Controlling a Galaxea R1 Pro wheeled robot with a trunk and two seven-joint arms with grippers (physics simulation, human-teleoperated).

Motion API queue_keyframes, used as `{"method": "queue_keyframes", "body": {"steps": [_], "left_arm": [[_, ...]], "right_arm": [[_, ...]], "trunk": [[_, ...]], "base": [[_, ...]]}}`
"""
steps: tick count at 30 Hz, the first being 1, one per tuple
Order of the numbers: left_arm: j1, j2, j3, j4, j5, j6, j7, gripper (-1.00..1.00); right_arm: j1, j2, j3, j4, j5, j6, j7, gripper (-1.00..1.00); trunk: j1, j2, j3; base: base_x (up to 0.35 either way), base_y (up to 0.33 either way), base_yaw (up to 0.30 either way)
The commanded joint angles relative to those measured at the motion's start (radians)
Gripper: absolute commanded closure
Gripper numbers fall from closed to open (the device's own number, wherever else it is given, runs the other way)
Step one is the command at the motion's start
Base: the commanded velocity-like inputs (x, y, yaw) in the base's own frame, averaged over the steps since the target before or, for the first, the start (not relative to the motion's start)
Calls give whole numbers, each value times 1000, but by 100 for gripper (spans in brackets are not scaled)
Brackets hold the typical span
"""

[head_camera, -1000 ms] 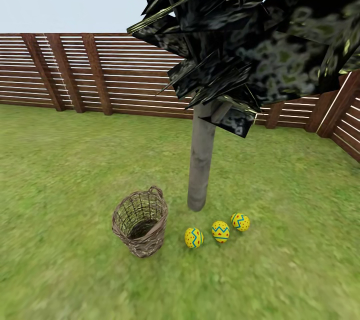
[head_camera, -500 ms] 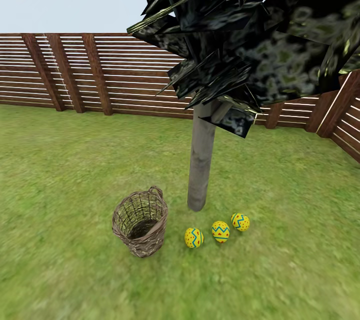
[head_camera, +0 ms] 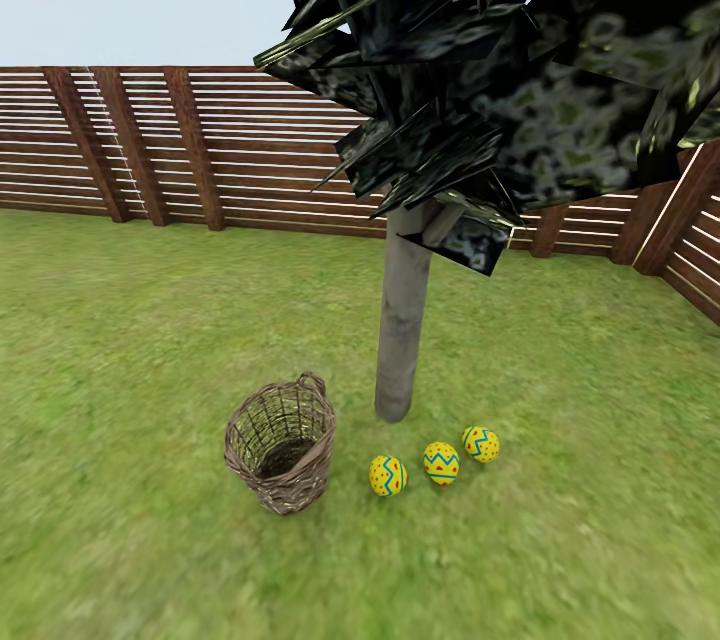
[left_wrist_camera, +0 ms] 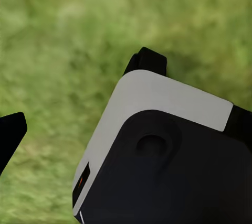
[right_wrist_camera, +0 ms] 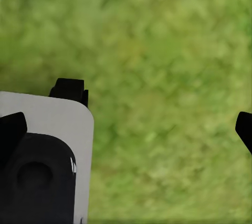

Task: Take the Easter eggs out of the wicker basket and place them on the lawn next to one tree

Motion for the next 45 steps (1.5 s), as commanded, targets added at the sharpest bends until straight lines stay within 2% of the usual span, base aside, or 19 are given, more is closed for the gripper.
{"method": "queue_keyframes", "body": {"steps": [1,45], "left_arm": [[0,1,-6,-1,6,3,-2,-100],[0,1,-6,-1,6,3,-2,-100]], "right_arm": [[-1,-1,-7,4,5,-5,-1,-100],[-1,-1,-8,4,5,-5,-1,-100]], "trunk": [[0,0,-1],[0,0,-1]], "base": [[0,0,0],[0,0,0]]}}
